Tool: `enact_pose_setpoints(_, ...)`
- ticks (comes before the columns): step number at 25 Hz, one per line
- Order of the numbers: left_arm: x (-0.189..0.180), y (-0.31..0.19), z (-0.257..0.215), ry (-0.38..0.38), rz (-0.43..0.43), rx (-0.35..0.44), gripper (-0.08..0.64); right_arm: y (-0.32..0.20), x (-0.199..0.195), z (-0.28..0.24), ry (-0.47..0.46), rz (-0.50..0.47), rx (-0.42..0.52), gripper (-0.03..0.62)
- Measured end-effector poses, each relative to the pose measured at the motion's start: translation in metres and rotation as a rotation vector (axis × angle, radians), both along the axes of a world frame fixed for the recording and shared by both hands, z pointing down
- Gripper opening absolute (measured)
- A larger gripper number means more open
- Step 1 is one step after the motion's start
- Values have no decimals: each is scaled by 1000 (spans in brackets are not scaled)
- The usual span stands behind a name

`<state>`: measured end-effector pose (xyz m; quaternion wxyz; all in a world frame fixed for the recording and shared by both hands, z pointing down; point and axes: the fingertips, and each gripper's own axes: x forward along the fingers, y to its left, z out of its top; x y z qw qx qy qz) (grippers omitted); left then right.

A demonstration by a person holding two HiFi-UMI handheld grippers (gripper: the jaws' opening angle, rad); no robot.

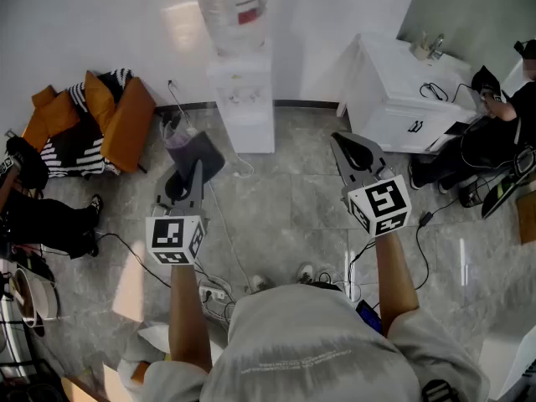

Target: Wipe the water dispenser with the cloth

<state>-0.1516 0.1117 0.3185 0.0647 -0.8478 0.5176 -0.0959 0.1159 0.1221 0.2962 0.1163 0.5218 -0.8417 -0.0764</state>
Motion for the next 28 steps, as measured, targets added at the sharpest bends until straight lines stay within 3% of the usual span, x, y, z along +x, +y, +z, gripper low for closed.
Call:
enact_pose_setpoints(13, 31, -7, 9, -40, -23, -14, 48, -17, 22, 4, -22, -49, 20, 14)
enact_pose_setpoints(20, 63, -15, 18, -6, -74, -29, 48, -36, 47, 15, -37, -124, -9, 14)
enact_pose_setpoints(28, 65, -48, 28, 11, -111, -50, 48, -75, 67, 33, -16, -87, -24, 14)
